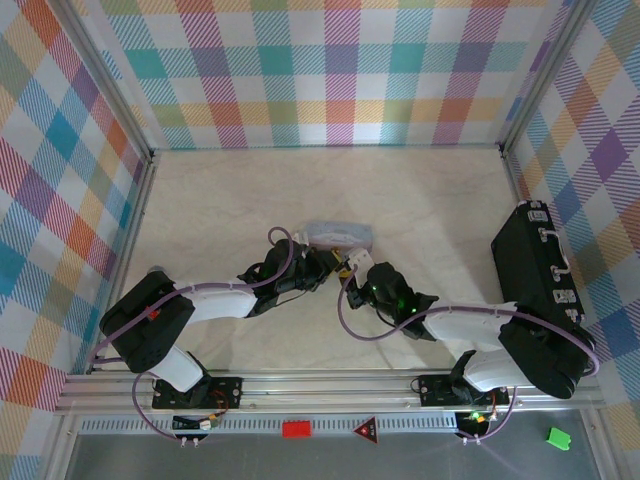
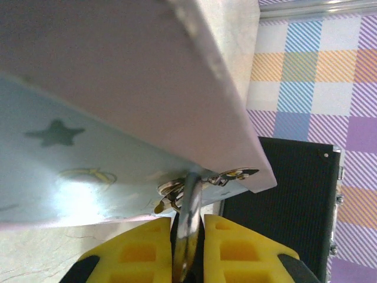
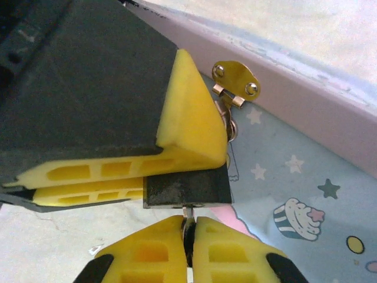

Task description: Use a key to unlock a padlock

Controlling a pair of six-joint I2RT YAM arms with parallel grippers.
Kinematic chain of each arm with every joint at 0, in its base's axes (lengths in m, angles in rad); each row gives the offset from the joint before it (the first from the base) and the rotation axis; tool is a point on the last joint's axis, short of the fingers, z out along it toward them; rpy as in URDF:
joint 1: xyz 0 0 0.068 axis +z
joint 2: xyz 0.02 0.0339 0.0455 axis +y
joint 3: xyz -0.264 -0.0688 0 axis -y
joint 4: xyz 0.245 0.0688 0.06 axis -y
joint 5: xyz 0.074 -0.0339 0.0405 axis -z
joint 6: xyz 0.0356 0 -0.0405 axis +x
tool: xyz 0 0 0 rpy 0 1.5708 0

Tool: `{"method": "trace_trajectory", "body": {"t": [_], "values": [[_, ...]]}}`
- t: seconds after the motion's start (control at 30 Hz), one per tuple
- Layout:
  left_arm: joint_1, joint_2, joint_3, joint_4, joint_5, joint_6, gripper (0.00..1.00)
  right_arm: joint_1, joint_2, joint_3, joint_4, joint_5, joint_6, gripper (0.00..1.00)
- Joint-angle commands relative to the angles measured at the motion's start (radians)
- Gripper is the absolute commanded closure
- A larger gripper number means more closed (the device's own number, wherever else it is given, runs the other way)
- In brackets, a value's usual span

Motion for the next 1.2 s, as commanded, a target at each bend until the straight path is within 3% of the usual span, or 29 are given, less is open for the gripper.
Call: {"method": "trace_trajectory", "body": {"t": [0.0, 0.33, 0.63, 0.77, 0.87, 1.03, 1.17], "values": [[-0.014, -0.03, 0.02, -0.003, 0.025, 0.012, 1.0, -0.005, -0.006, 0.073, -0.098, -0.085, 0.192, 0.99], [-0.012, -0.048, 0.052, -0.114, 0.001, 0.078, 1.0, -0.03, 0.046, 0.006, 0.015, -0.234, 0.555, 1.0], [0.001, -0.044, 0.043, -0.136, -0.015, 0.089, 0.98, -0.068, 0.172, -0.02, 0.218, -0.383, 0.711, 1.0], [0.003, -0.041, 0.043, -0.145, -0.013, 0.093, 0.95, -0.068, 0.176, -0.001, 0.174, -0.377, 0.687, 1.0], [0.008, -0.037, 0.042, -0.159, -0.016, 0.093, 0.9, -0.068, 0.157, 0.0, 0.12, -0.348, 0.662, 1.0], [0.014, -0.048, 0.033, -0.19, -0.039, 0.092, 0.67, -0.068, 0.138, 0.003, 0.064, -0.333, 0.633, 1.0], [0.024, -0.068, 0.036, -0.236, -0.057, 0.106, 0.58, -0.068, 0.152, -0.001, 0.063, -0.332, 0.639, 1.0]]}}
